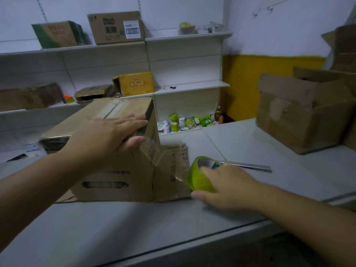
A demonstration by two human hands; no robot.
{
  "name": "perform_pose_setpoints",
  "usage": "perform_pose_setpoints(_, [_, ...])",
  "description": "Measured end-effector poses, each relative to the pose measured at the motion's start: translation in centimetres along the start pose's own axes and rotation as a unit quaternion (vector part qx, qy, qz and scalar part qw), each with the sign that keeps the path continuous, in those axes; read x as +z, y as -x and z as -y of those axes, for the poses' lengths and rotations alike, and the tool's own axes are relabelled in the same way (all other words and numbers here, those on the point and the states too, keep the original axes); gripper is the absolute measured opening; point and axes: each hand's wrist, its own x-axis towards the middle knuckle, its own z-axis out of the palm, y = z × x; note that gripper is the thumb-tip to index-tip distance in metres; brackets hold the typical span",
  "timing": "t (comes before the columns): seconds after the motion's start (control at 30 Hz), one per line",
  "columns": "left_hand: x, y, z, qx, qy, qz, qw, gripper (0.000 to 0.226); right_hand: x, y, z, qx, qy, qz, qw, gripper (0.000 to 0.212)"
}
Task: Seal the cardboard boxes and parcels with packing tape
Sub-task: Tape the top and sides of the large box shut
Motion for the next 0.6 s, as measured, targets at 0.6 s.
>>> perform_pose_setpoints(0.6, [-0.9,0.4,0.0,-0.059,0.075,0.064,0.993,0.076,4.4,-1.6,-10.0,0.206,0.043,-0.087,0.974,0.017])
